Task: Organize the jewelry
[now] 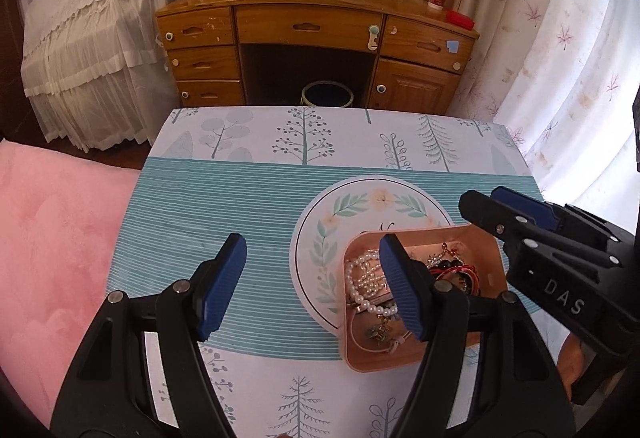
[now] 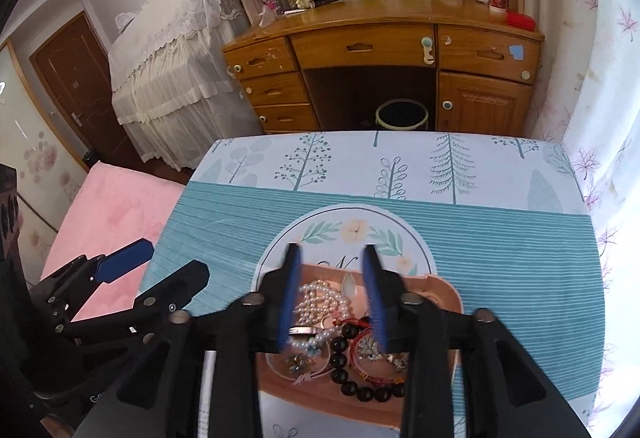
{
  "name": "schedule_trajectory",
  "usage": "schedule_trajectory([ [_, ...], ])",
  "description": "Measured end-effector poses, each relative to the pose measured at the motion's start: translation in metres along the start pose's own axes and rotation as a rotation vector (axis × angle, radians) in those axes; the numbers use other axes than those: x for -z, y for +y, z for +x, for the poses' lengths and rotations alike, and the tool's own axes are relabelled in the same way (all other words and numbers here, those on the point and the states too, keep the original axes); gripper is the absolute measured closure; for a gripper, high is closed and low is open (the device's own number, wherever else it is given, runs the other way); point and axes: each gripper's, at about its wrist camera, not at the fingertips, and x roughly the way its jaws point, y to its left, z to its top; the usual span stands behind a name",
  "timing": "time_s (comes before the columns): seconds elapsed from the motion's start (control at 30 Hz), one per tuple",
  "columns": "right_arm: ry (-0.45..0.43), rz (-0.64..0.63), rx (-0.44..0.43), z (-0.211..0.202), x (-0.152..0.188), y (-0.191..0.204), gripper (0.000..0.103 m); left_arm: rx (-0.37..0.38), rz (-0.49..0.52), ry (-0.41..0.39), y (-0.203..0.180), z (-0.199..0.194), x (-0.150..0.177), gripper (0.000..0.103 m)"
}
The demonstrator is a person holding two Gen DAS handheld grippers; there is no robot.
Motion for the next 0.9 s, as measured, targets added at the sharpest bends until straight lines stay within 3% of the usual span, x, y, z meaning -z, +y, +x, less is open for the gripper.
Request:
schedule_trajectory([
  [0.23, 0.000, 0.009, 0.009, 0.000, 0.011, -0.007, 0.065, -0.025, -0.016, -0.004, 0.004, -0.003, 0.008, 0.029],
  [0.53, -0.025, 0.008, 0.029, -0.038, 0.050, -0.010, 0.065, -0.035, -0.023, 0.001, -0.005, -0.030, 0.029, 0.025],
  [0.67, -0.047, 0.012, 0.044, -0.068, 0.078, -0.010, 0.064, -0.041, -0.015, -0.006, -0.012, -0.050, 0.055, 0.025],
  [0.8, -0.069, 0.034, 0.056, -0.098, 0.117, -0.014, 0.049, -0.024, -0.008, 0.005, -0.019, -0.069, 0.093, 0.025],
  [0.9, -0.066, 0.037, 0.074, -0.115, 0.152, -0.016, 0.047, -0.005, 0.013, 0.057, -0.027, -0.077, 0.132, 0.025],
])
